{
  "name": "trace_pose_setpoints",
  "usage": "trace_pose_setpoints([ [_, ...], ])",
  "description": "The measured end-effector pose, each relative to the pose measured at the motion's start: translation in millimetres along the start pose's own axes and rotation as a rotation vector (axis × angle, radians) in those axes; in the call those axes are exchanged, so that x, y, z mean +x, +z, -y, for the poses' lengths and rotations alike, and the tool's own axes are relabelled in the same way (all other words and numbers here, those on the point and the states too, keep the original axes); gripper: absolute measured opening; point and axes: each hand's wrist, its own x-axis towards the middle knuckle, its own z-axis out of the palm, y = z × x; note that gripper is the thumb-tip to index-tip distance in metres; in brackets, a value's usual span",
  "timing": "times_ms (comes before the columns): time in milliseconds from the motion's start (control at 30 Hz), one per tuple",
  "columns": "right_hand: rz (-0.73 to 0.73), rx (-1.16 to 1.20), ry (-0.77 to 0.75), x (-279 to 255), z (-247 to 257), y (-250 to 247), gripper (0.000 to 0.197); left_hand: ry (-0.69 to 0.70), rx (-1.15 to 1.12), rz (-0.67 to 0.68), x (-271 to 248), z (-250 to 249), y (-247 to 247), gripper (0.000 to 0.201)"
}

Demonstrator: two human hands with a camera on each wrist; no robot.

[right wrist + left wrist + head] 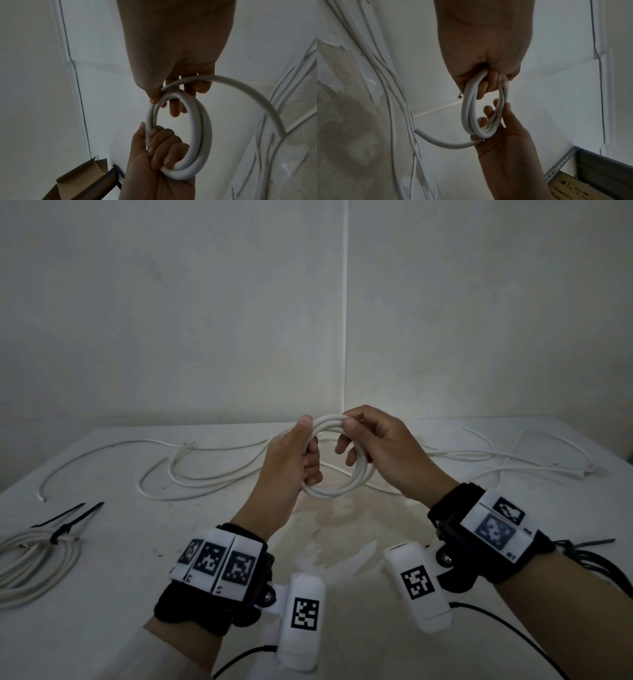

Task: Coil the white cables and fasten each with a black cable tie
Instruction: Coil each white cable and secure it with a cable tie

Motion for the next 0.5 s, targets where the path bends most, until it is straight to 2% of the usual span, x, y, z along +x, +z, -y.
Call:
trace_pose_setpoints([
  [267,0.034,0.039,-0.016,-0.5,3.4,-4.0,0.017,-0.049,-0.042,0.004,-4.4,-0.4,1.2,0.042],
  [500,-0.1,-0.084,-0.172,-1.7,-1.0,-0.2,0.015,-0.073,-0.232,0.046,-2.2,-7.5,6.9,0.042],
])
